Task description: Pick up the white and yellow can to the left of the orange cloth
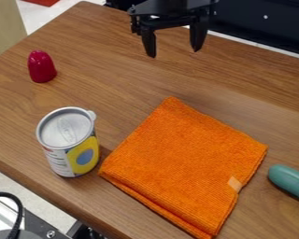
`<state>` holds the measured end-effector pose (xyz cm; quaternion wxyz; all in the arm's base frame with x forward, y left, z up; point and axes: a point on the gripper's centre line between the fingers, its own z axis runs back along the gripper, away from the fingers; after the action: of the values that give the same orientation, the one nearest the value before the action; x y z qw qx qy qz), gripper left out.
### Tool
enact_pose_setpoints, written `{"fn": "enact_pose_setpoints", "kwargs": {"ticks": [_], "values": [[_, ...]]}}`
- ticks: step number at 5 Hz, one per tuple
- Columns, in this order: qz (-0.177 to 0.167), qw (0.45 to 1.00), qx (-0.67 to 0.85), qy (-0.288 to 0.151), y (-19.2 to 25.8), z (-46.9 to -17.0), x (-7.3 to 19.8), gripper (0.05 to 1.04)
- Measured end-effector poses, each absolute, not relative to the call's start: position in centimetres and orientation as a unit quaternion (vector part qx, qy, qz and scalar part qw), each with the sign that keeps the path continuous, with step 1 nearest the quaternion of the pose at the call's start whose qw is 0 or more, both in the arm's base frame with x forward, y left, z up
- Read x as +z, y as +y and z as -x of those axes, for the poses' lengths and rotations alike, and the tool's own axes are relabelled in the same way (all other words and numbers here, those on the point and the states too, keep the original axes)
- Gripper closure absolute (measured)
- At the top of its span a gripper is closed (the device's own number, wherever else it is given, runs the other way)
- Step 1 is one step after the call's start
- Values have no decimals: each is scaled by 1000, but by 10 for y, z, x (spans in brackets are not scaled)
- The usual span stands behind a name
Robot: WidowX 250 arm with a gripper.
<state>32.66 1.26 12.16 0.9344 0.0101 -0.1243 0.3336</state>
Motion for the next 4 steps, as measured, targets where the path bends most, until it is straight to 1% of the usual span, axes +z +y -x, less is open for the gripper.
{"fn": "enact_pose_setpoints", "kwargs": {"ticks": [1, 2, 3, 4], "values": [[-15, 936, 334, -108, 12, -322, 111, 86], [-18, 939, 330, -93, 14, -307, 103, 86], [-13, 937, 336, -91, 16, -298, 112, 86], [-25, 937, 337, -90, 12, -272, 111, 86]]}}
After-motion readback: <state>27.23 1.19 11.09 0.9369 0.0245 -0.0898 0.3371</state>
